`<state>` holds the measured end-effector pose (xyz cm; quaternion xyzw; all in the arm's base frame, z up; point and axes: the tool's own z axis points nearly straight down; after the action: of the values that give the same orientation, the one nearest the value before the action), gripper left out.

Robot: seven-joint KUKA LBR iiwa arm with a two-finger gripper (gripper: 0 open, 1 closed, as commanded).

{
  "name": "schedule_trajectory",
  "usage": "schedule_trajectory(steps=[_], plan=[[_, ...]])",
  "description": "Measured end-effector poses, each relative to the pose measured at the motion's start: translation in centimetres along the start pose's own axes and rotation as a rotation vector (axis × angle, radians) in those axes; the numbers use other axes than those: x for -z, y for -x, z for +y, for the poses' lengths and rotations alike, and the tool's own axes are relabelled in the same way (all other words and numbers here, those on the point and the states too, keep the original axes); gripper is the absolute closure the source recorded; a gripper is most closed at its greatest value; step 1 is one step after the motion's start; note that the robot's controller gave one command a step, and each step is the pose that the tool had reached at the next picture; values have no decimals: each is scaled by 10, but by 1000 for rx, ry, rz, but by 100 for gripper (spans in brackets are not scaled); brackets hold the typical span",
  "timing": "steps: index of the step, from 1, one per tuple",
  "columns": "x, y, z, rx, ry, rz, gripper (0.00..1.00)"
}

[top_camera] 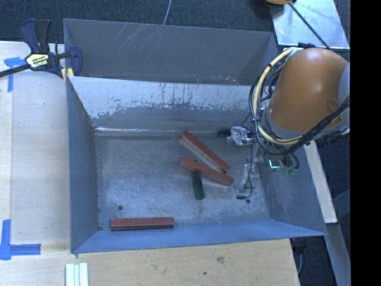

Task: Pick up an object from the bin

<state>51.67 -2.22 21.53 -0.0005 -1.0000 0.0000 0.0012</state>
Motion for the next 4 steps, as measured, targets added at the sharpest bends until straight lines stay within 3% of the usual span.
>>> schedule_trajectory(steps=[1, 2, 3, 4], plan=[[3, 1, 0, 1, 0, -6, 0], [-94, 39, 5, -77, 1, -1, 0], [-58, 59, 3, -198, 1, -6, 0], [-94, 46, 8, -280, 1, -7, 0]])
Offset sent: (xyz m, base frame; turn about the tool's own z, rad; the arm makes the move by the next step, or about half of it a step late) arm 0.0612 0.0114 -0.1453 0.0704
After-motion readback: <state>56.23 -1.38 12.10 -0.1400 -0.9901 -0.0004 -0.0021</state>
